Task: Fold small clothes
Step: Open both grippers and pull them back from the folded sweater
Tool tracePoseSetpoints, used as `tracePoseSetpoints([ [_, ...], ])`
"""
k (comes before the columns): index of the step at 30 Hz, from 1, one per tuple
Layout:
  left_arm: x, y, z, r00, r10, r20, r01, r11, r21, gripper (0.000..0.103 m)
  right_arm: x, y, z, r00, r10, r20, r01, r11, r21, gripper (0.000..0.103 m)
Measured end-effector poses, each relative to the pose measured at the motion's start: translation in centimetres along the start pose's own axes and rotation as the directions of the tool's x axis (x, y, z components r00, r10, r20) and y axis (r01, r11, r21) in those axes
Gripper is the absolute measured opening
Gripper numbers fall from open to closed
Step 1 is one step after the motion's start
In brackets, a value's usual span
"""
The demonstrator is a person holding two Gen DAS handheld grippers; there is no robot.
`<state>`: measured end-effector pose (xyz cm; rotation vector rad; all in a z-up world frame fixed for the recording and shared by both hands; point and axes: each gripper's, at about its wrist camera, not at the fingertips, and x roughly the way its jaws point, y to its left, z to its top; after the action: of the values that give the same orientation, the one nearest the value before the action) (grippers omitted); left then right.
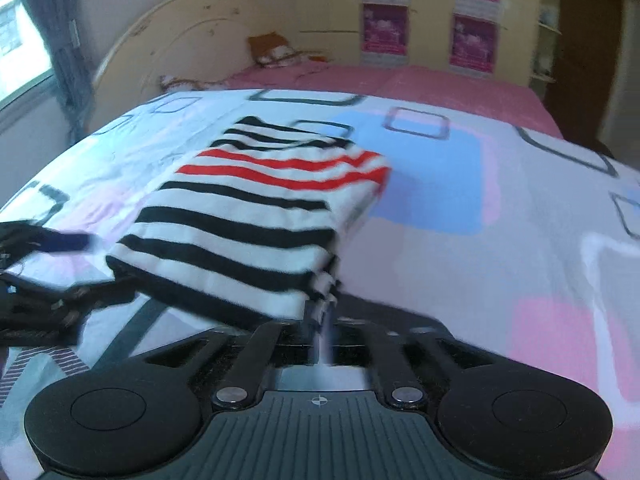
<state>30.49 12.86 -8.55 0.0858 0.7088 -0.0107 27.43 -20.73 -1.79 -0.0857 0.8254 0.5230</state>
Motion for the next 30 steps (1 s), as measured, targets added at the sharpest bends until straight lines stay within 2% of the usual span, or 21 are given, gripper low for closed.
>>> tracePoseSetpoints([
  [1,-0.4,-0.3,-0.1,1.0,0.003,-0.013,-0.003,1.0,-0.002,0.103,-0.7,-0.2,-0.5,0.999,-0.019,0.039,0.019,1.0,0.003,0.101],
  [5,-2.5,-1.1,-0.7,0.999,0.0,-0.036,-0.001,1.0,-0.023,0.103,-2.6,-0.7,-2.3,0.999,-0.034,0.014,0.034,0.999,0.025,0.103],
  [9,-5.8,-1.8,-0.9,1.0,0.009,-0.007,-0.009,0.998,-0.066,0.103,-5.8,-0.2,-3.2,0.999,-0.047,0.027,0.045,0.998,0.053,0.103],
  [12,-8.5,-2.3,-0.9,1.0,-0.006,0.023,0.008,0.995,-0.098,0.103,-9.1,0.5,-3.8,0.996,-0.049,0.074,0.043,0.996,0.074,0.103],
  [18,-13.8,-4.2,-1.3,0.996,0.021,0.086,-0.013,0.996,-0.092,0.103,-14.4,1.9,-5.3,0.992,-0.07,0.102,0.062,0.994,0.087,0.103],
  [23,-17.0,-5.3,-2.3,0.994,0.018,0.11,-0.005,0.993,-0.115,0.103,-18.6,2.7,-7.4,0.987,-0.097,0.131,0.087,0.993,0.079,0.103],
  [30,-20.1,-6.3,-3.2,0.988,0.038,0.148,-0.021,0.993,-0.116,0.103,-23.0,2.8,-9.4,0.977,-0.121,0.178,0.098,0.987,0.129,0.103],
])
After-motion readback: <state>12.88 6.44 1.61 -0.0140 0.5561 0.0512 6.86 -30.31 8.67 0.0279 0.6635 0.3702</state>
